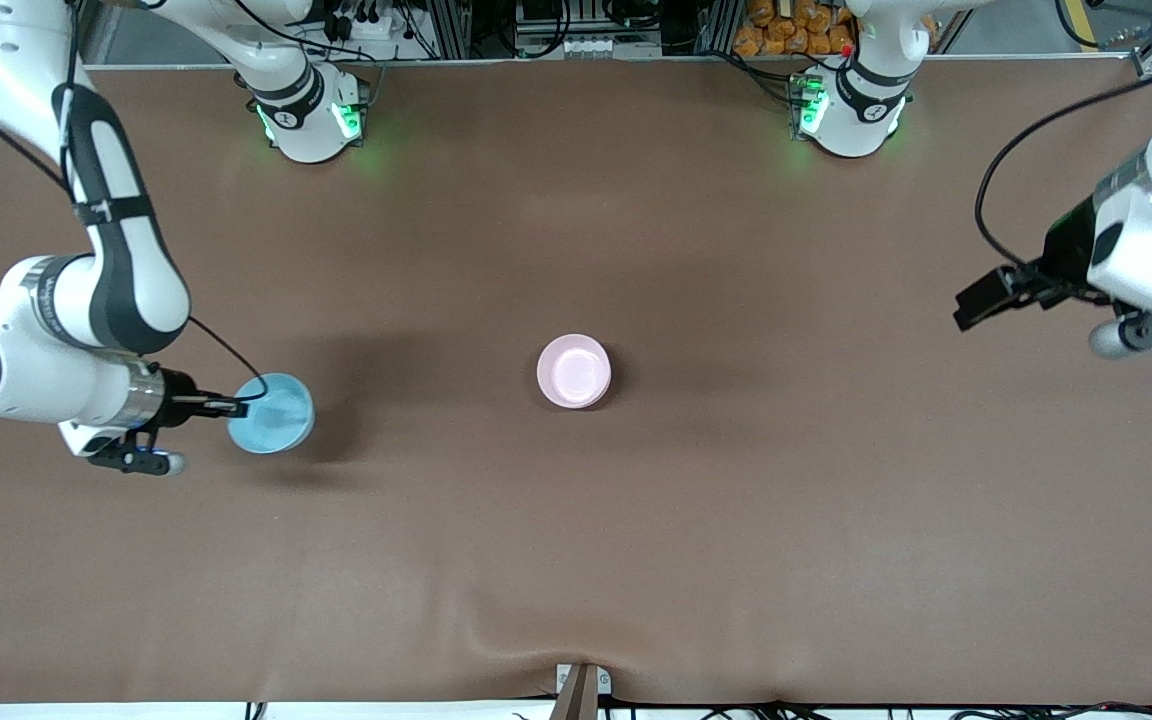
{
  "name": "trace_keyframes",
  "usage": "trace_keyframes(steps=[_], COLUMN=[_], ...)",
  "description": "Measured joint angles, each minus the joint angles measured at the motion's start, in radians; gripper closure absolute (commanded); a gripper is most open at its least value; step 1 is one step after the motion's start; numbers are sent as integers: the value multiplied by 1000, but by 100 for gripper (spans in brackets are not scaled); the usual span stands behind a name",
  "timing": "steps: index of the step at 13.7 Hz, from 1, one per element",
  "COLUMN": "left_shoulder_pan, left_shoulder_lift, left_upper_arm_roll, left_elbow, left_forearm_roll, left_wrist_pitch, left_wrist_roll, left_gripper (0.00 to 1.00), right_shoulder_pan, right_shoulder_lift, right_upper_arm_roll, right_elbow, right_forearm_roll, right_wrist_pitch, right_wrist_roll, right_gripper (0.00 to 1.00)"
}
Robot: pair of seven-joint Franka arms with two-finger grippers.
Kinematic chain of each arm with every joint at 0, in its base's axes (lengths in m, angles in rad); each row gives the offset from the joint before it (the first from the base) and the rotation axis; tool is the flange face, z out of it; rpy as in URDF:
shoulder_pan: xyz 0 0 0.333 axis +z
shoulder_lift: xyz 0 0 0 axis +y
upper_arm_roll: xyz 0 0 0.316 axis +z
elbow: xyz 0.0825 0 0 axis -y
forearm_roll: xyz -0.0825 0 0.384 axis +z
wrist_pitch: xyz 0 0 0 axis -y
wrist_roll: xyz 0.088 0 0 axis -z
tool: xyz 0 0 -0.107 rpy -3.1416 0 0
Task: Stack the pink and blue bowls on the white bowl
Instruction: 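Open the left gripper and withdraw while the right gripper grasps the blue bowl, then carry the blue bowl with the right gripper onto the pink bowl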
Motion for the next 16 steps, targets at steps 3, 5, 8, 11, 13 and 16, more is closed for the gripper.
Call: trace_keyframes(steps=[3,5,8,11,13,16], left_shoulder_pan=[23,29,34,44,-50,-189], left_shoulder_lift=[-35,-50,-59,-74,-93,-120], left_upper_arm_roll=[1,2,2,36,159,323], left_elbow=[0,0,0,-2,-20,-61], left_forearm_roll=[1,1,3,3,3,3], left_wrist_pitch=[-25,-34,-35,-36,-40,-41], left_wrist_roll=[44,76,105,171,217,249], left_gripper=[0,0,0,0,0,0], right_shoulder_pan=[138,222,317,400,458,531], right_shoulder_lift=[-9,-8,-4,10,29,69], right_upper_arm_roll=[5,6,6,6,6,6], right_elbow=[-1,-4,-13,-17,-20,-22], right_forearm_roll=[21,92,211,226,227,228], right_wrist_pitch=[18,41,94,160,219,312], right_wrist_roll=[242,372,487,628,698,790], right_gripper=[100,100,100,100,100,100])
